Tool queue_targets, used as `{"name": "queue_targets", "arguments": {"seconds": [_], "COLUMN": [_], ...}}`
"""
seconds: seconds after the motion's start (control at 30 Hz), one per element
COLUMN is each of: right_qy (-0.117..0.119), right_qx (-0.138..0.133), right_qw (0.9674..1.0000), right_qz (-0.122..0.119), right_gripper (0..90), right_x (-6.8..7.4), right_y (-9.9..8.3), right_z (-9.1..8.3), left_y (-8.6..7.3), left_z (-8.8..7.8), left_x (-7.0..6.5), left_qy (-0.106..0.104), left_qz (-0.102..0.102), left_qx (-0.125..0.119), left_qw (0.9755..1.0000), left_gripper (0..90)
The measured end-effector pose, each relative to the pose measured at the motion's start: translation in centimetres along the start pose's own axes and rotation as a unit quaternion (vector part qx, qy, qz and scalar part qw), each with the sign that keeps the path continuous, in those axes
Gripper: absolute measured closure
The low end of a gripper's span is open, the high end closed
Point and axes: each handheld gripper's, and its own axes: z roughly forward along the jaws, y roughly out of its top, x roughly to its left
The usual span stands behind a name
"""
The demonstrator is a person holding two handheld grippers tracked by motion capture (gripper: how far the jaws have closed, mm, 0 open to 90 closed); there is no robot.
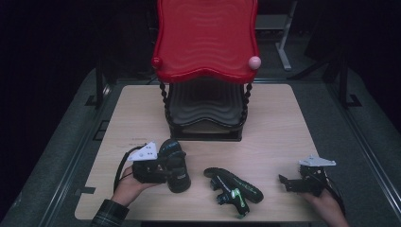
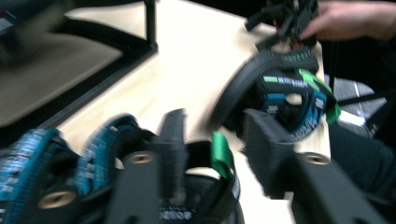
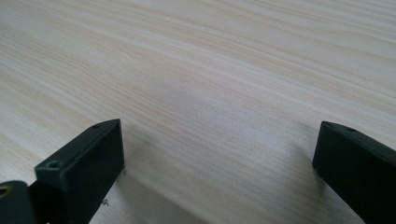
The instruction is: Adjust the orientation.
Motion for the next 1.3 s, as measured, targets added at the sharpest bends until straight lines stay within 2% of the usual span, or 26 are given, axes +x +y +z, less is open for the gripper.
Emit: {"name": "queue_targets", "arguments": {"seconds": [0.03,0.07,0.1,0.17,0.3,0.5,0.67,0.73,0.8,0.83,0.9,1.03,1.07,1.1,1.2,1.3], "right_qy": [0.0,0.0,0.0,0.0,0.001,0.001,0.002,0.002,0.002,0.002,0.002,0.002,0.002,0.002,0.002,0.002], "right_qx": [0.0,0.0,0.0,0.0,-0.001,-0.001,0.0,0.0,0.0,0.0,0.0,0.0,0.0,0.0,0.0,0.0], "right_qw": [1.0,1.0,1.0,1.0,1.0,1.0,1.0,1.0,1.0,1.0,1.0,1.0,1.0,1.0,1.0,1.0], "right_qz": [0.0,0.0,0.0,-0.001,-0.002,-0.003,-0.003,-0.003,-0.003,-0.002,-0.003,-0.002,-0.002,-0.003,-0.003,-0.003], "right_gripper": [1.5,1.5,1.5,1.5,1.5,1.5,1.5,1.5,1.5,1.5,1.5,1.5,1.5,1.5,1.5,1.5], "right_x": [0.0,0.0,0.0,0.0,0.0,0.0,0.0,0.0,0.0,0.0,0.0,0.0,0.0,0.0,0.0,0.0], "right_y": [0.0,0.0,0.0,0.0,0.0,0.0,0.0,0.0,0.0,0.0,0.0,0.0,0.0,0.1,0.1,0.1], "right_z": [0.0,0.0,0.0,0.0,0.0,0.0,0.0,0.0,0.0,0.0,0.0,0.0,0.0,0.1,0.1,0.1], "left_y": [-0.1,-0.1,-0.1,0.0,0.0,-0.6,-1.1,-1.6,-2.0,-2.1,-2.0,-1.6,-1.4,-1.1,-0.8,-1.0], "left_z": [0.3,0.3,0.3,0.2,-0.5,-2.2,-3.2,-3.7,-3.9,-4.0,-4.3,-4.7,-4.8,-4.9,-4.6,-4.0], "left_x": [-0.2,-0.2,-0.3,-0.4,-0.6,-1.3,-2.3,-3.1,-3.3,-3.3,-3.2,-2.8,-2.5,-2.0,-1.0,0.0], "left_qy": [-0.008,-0.008,-0.015,-0.016,-0.02,-0.011,-0.02,-0.021,-0.022,-0.024,-0.02,-0.01,-0.007,0.005,0.016,0.016], "left_qz": [0.007,0.007,0.006,0.004,0.01,0.015,0.017,0.022,0.019,0.015,0.012,0.012,0.011,0.008,0.001,-0.008], "left_qx": [0.005,0.005,0.009,0.011,0.013,0.013,0.012,0.02,0.02,0.013,0.003,-0.008,-0.01,-0.011,-0.009,-0.002], "left_qw": [0.9999,0.9999,0.9998,0.9998,0.9997,0.9997,0.9996,0.9993,0.9994,0.9995,0.9997,0.9999,0.9999,0.9999,0.9998,0.9998], "left_gripper": [67.7,72.0,80.3,84.5,85.9,86.2,86.4,86.2,84.0,80.8,72.5,63.3,63.3,57.0,49.2,41.5]}}
